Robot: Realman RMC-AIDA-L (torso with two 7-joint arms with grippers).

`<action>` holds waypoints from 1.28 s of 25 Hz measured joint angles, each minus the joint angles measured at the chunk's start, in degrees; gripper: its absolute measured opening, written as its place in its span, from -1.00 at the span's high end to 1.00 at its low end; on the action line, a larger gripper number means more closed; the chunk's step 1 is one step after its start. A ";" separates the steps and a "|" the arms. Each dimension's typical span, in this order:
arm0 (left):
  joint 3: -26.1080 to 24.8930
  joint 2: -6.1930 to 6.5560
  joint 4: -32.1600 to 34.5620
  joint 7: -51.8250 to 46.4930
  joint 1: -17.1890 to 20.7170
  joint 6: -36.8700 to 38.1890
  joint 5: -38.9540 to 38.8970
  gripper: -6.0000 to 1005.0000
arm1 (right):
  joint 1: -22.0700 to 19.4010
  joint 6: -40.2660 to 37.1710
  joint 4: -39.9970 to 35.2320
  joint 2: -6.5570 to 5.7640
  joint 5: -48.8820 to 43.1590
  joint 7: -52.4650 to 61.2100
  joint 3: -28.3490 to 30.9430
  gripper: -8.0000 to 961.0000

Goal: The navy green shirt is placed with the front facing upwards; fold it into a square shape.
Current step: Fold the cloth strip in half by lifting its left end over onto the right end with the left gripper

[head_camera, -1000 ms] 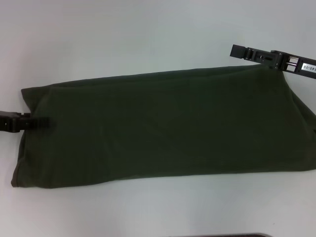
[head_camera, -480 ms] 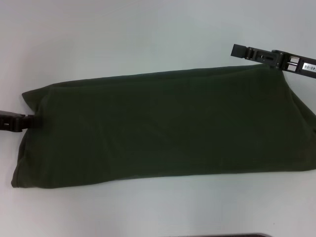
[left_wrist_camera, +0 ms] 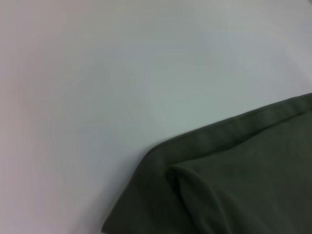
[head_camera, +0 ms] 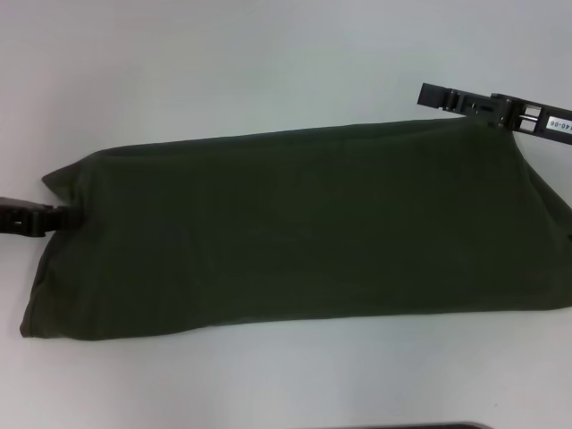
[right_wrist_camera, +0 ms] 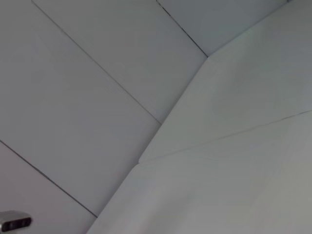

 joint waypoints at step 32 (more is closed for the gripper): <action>-7.68 1.51 8.70 -3.01 -0.19 18.63 -9.58 0.92 | 5.96 7.97 5.59 3.26 -0.18 -6.16 -15.12 0.50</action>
